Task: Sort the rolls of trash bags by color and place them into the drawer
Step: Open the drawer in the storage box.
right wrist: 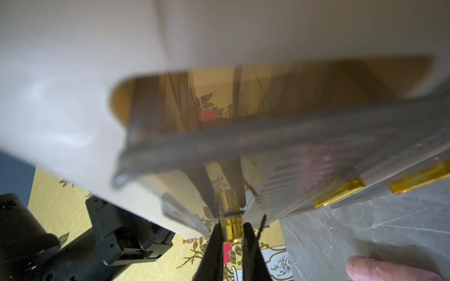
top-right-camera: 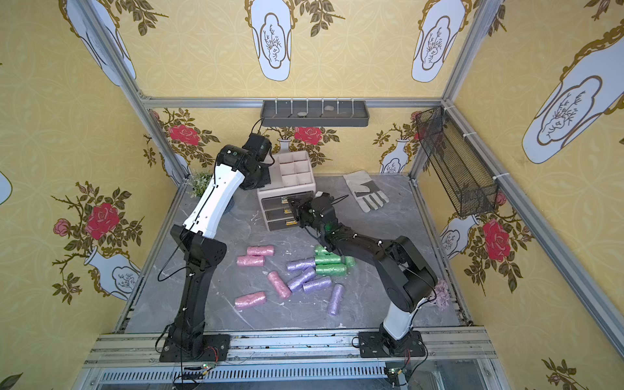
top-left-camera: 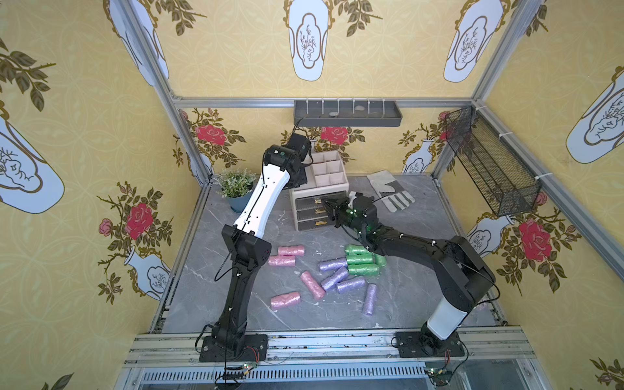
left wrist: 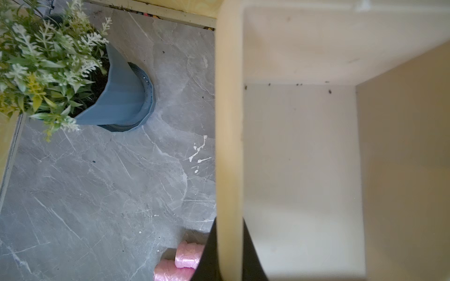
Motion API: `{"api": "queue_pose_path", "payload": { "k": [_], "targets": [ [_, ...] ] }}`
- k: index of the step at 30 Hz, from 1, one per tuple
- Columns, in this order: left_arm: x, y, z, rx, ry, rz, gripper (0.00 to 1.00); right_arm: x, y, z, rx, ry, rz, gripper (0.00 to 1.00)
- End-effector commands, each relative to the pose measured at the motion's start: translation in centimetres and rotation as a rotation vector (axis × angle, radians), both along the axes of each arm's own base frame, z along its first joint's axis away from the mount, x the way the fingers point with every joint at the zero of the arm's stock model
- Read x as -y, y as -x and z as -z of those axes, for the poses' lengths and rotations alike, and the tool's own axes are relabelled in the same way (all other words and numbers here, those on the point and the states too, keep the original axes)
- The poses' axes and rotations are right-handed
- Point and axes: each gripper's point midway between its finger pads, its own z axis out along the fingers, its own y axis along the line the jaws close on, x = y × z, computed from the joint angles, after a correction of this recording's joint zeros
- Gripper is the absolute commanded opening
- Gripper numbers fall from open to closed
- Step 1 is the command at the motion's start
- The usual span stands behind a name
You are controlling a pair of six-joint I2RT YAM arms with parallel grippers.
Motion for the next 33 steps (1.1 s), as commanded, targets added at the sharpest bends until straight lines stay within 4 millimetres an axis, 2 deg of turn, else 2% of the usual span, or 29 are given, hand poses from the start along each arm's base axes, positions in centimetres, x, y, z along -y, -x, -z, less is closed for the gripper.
{"api": "queue_pose_path", "payload": {
  "k": [1, 10, 18, 25, 33],
  "targets": [
    [1.5, 0.5, 1.4, -0.051, 0.045, 0.014, 0.0, -1.7, 3.8, 2.6, -0.108, 0.061, -0.177, 0.0],
    [1.3, 0.4, 1.1, -0.04, 0.04, 0.005, 0.0, -1.2, 6.1, 3.1, -0.128, 0.088, -0.192, 0.0],
    [1.3, 0.3, 1.0, -0.032, 0.041, 0.002, 0.0, 0.2, 7.4, 3.3, -0.142, 0.111, -0.194, 0.0],
    [1.4, 0.2, 0.9, -0.026, 0.043, 0.0, 0.0, 0.5, 8.9, 4.1, -0.169, 0.115, -0.225, 0.0],
    [1.4, 0.1, 1.0, -0.023, 0.045, -0.001, 0.0, 1.2, 10.2, 4.0, -0.177, 0.129, -0.246, 0.0]
  ]
}}
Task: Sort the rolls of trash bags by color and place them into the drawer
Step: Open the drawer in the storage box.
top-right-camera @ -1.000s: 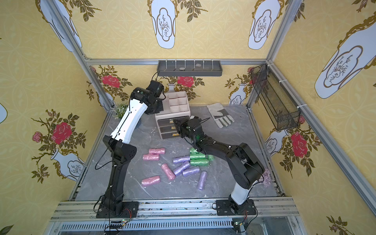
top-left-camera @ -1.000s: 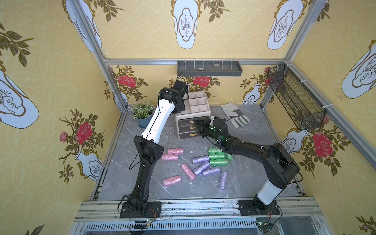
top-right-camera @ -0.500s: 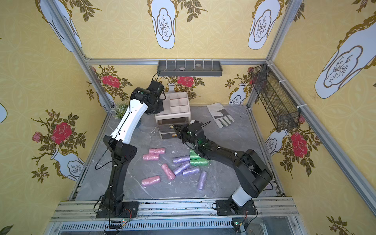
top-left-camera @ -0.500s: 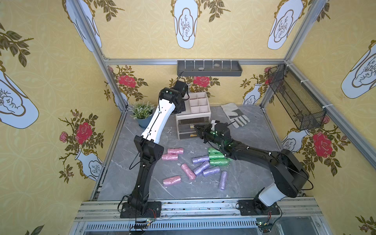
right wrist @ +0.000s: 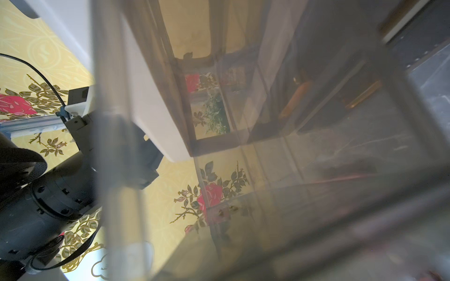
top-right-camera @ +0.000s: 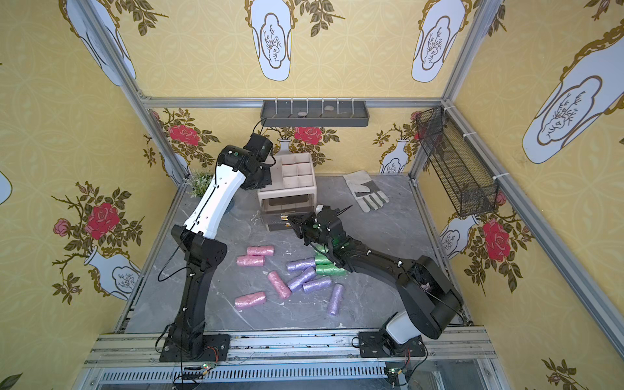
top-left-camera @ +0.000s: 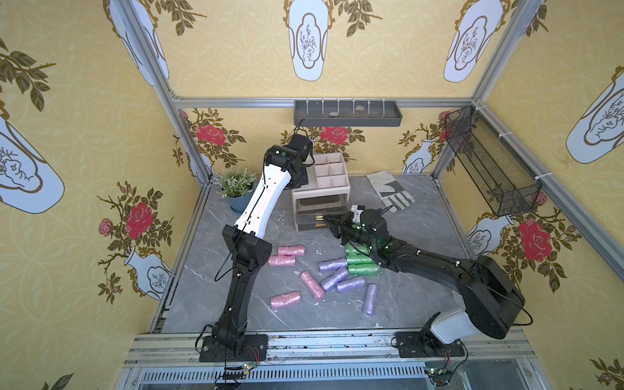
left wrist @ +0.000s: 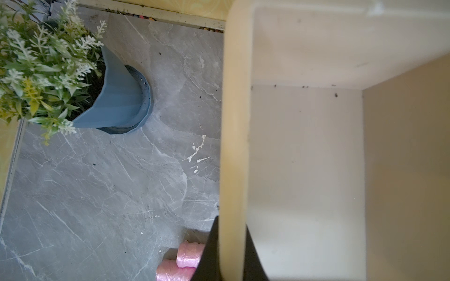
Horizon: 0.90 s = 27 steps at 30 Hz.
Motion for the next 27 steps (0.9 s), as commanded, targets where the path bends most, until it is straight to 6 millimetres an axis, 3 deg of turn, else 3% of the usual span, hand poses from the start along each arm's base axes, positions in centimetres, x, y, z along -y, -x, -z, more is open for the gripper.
{"api": "queue_pose_path", "payload": {
  "k": [1, 18, 27],
  "targets": [
    [1.1, -0.1, 1.1, -0.025, 0.055, -0.024, 0.0, -0.1, 2.9, 3.4, -0.112, 0.095, -0.113, 0.0],
    [1.2, -0.2, 1.1, -0.024, 0.057, -0.024, 0.0, 1.0, 5.6, 3.3, -0.124, 0.116, -0.156, 0.0],
    [0.7, -0.2, 1.0, -0.023, 0.049, -0.028, 0.0, 3.0, 5.5, 2.9, -0.12, 0.141, -0.135, 0.0]
  ]
}}
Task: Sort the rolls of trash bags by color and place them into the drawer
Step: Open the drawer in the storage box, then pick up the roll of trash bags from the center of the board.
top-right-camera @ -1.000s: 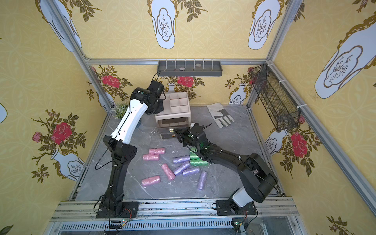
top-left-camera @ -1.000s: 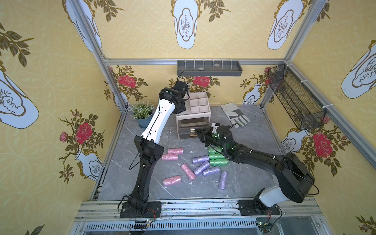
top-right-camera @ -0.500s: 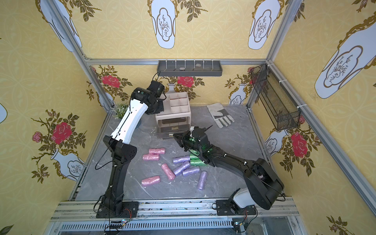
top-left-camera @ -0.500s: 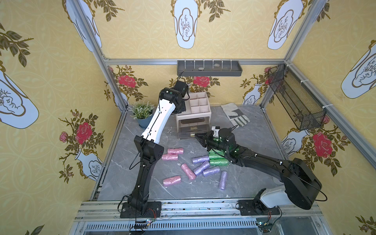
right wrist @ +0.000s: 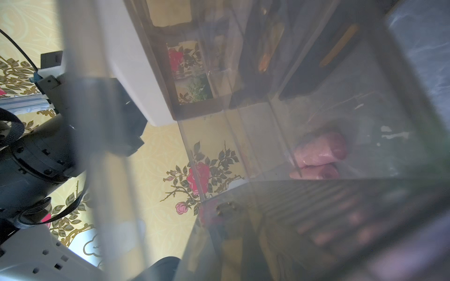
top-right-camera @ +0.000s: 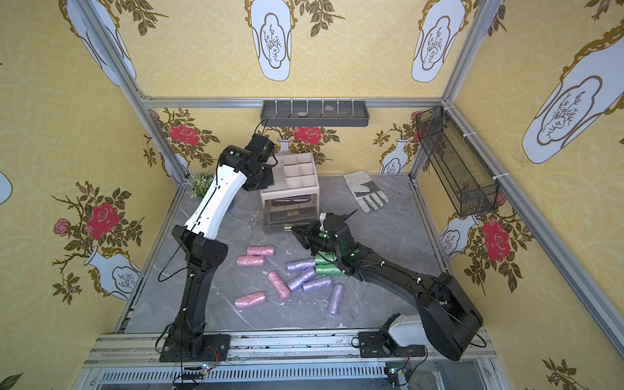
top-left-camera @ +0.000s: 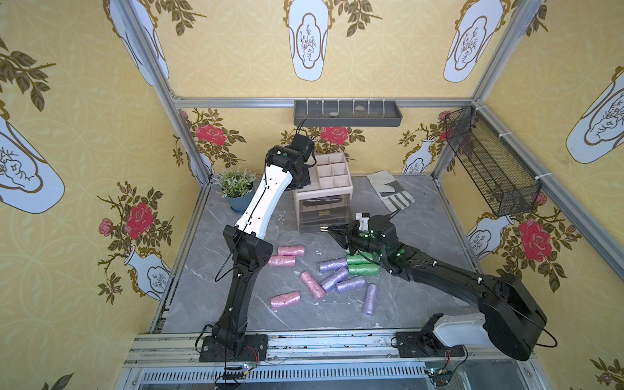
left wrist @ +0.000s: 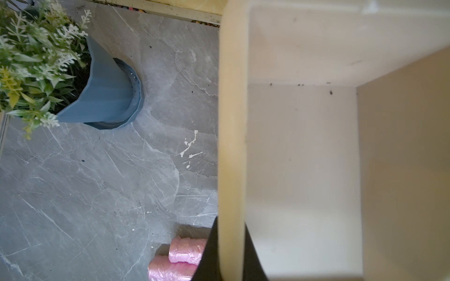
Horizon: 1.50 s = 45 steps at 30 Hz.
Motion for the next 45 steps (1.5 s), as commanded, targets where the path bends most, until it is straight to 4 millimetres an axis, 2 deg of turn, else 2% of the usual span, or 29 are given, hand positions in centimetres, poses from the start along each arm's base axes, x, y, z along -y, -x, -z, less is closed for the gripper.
{"api": "queue_pose_path", "payload": {
  "k": [1, 6, 14, 17, 21, 25, 27, 31, 34, 39, 45],
  "targets": [
    [0.2, -0.5, 0.9, -0.014, 0.022, -0.027, 0.0, 1.0, 1.7, 2.8, -0.082, 0.093, -0.058, 0.0],
    [0.2, -0.6, 1.1, -0.015, 0.025, -0.027, 0.0, 2.1, 1.4, 3.0, -0.087, 0.099, -0.039, 0.0],
    [0.2, -0.5, 0.9, -0.013, 0.03, -0.025, 0.0, 2.0, 1.3, 2.6, -0.075, 0.104, -0.043, 0.02],
    [0.3, -0.5, 0.7, -0.01, 0.03, -0.023, 0.0, 2.1, 1.3, 2.2, -0.061, 0.099, -0.042, 0.08],
    [0.2, -0.4, 0.3, -0.002, 0.03, -0.021, 0.0, 2.4, 1.5, 1.4, -0.038, 0.109, -0.046, 0.3],
    [0.1, -0.2, -0.6, 0.019, 0.035, -0.018, 0.2, 3.2, 1.7, 0.4, -0.013, 0.134, -0.041, 0.44],
    [0.0, -0.2, -1.2, 0.035, 0.038, -0.017, 0.34, 3.7, 1.8, 0.0, -0.003, 0.156, -0.039, 0.5],
    [-0.1, 0.0, -2.7, 0.076, 0.049, -0.007, 0.53, 5.4, 1.9, -0.6, 0.018, 0.197, -0.028, 0.58],
    [-0.2, 0.2, -4.0, 0.107, 0.056, 0.005, 0.6, 6.9, 1.9, -1.0, 0.029, 0.235, -0.016, 0.64],
    [-0.4, 1.3, -7.5, 0.185, 0.081, 0.036, 0.65, 10.0, 1.9, -1.7, 0.035, 0.316, 0.021, 0.7],
    [-2.7, 5.3, -12.3, 0.315, 0.065, 0.066, 0.66, 15.8, 2.3, -1.6, -0.033, 0.588, 0.114, 0.75]
  ]
}}
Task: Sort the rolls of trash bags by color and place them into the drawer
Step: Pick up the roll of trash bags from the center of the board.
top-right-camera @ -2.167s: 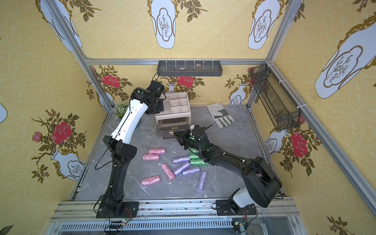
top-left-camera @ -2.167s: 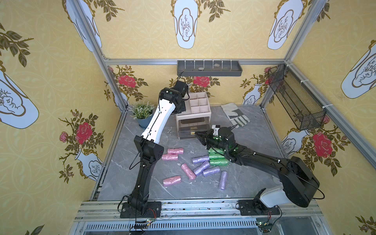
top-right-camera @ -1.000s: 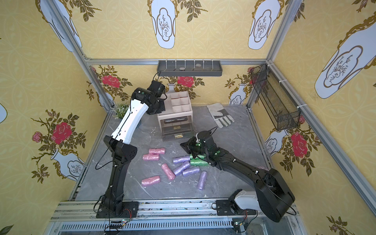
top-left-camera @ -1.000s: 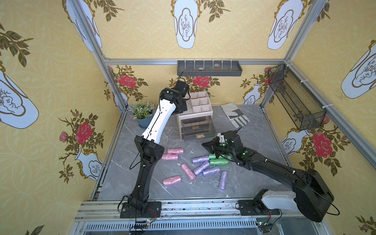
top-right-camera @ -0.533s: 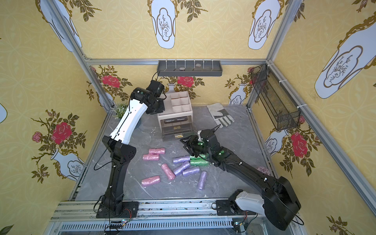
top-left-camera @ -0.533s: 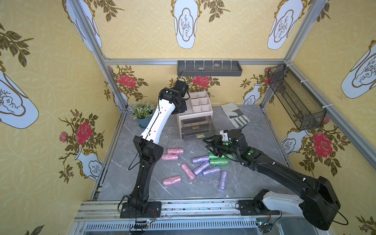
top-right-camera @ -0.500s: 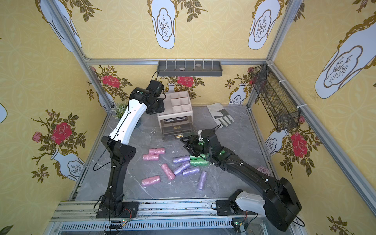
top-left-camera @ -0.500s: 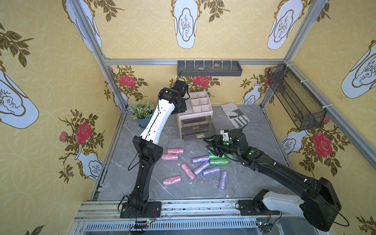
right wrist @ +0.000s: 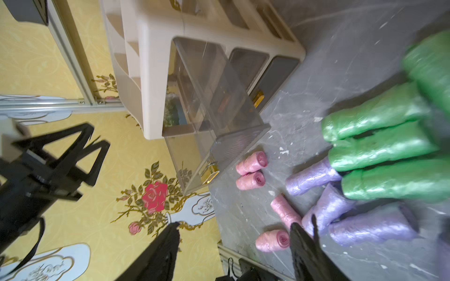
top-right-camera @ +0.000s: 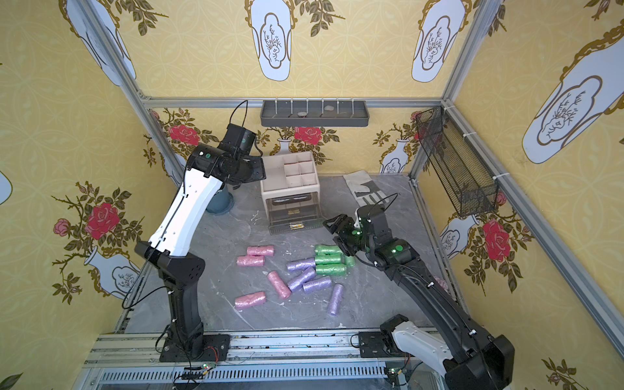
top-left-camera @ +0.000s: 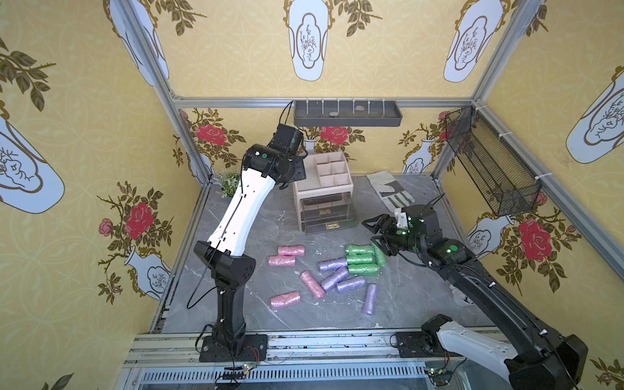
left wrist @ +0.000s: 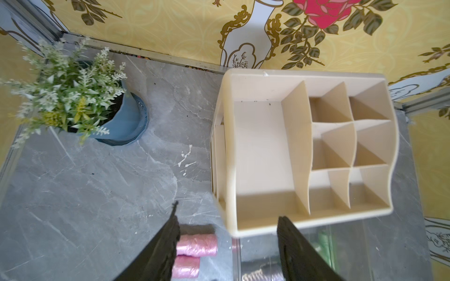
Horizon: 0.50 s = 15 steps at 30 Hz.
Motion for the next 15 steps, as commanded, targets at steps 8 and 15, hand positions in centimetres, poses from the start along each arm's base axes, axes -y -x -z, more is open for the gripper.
{"api": "queue_pose_path", "payload": {
  "k": [8, 15],
  "targets": [
    [-6.3, 7.8, 1.8, 0.115, -0.084, -0.017, 0.66, 7.6, 1.2, 5.9, -0.223, 0.44, 0.08, 0.78],
    [-9.5, 10.8, 9.3, -0.001, -0.098, -0.057, 0.65, 8.6, -1.8, 10.6, -0.272, 0.48, 0.004, 0.65]
  ]
}}
